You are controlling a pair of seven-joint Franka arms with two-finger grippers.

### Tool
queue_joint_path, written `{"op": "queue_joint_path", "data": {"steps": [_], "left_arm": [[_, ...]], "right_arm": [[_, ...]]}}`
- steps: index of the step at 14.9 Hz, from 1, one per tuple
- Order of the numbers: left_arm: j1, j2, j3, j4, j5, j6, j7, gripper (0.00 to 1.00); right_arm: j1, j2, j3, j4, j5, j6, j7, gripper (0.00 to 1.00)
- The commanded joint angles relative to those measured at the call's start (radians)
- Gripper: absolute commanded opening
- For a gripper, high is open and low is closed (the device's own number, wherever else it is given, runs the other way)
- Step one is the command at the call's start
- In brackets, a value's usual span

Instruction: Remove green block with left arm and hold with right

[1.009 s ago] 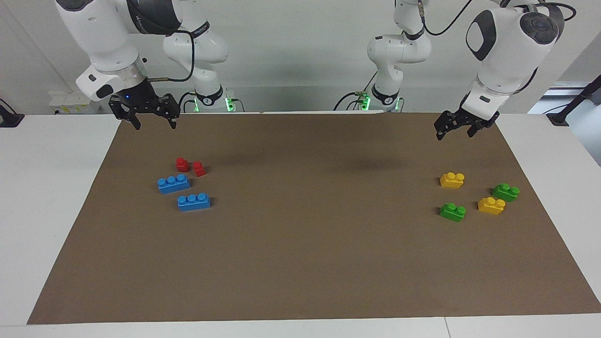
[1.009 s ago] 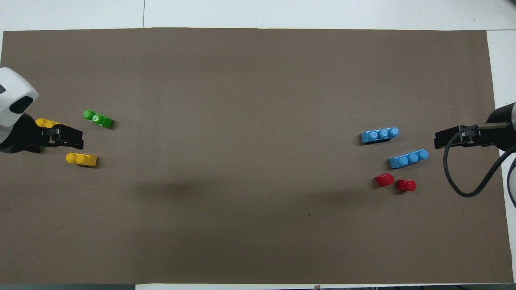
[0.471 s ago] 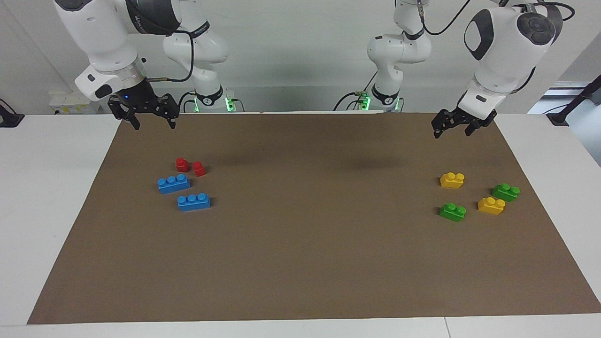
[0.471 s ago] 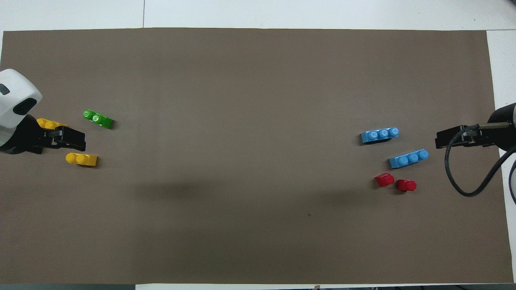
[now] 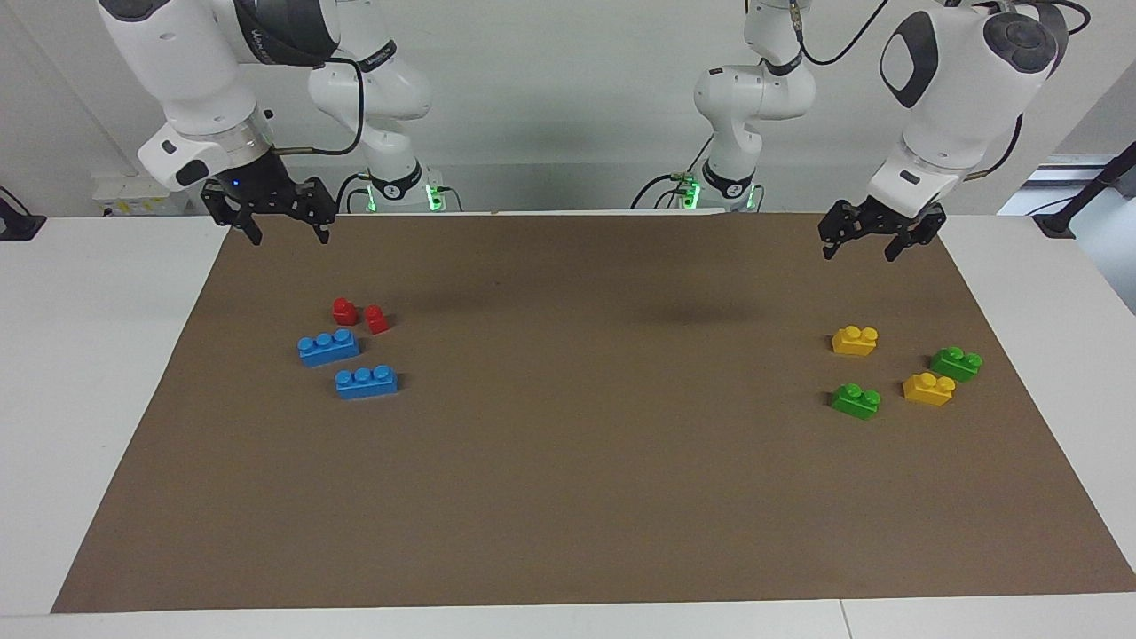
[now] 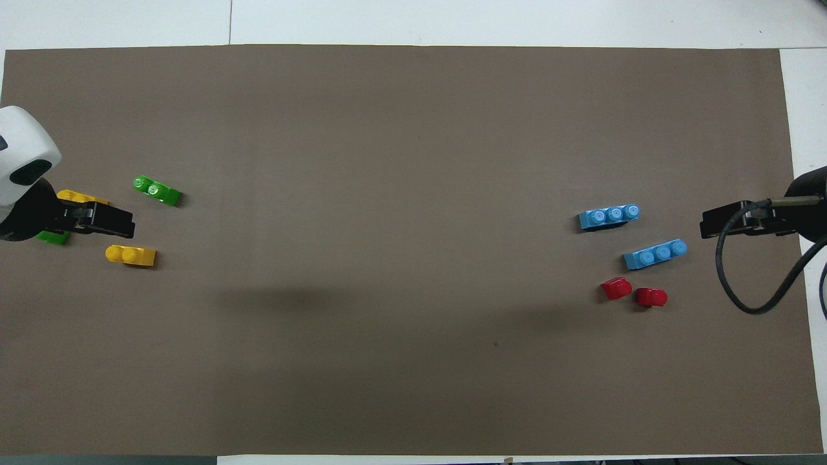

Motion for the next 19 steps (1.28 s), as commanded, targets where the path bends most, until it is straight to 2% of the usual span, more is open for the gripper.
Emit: {"op": "queue_joint_path", "data": {"steps": [1, 19], "left_arm": [[0.005, -0.004, 0.016, 0.043, -0.065, -0.006, 0.022, 1.0], [-0.008, -0.007, 0.011, 0.037, -0.01, -0.012, 0.025, 1.0]], "right_arm": [[-0.014, -0.005, 0.008, 0.004, -0.02, -0.021, -0.017, 1.0], [-0.014, -0.005, 0.008, 0.004, -0.02, -0.021, -0.017, 1.0]]}}
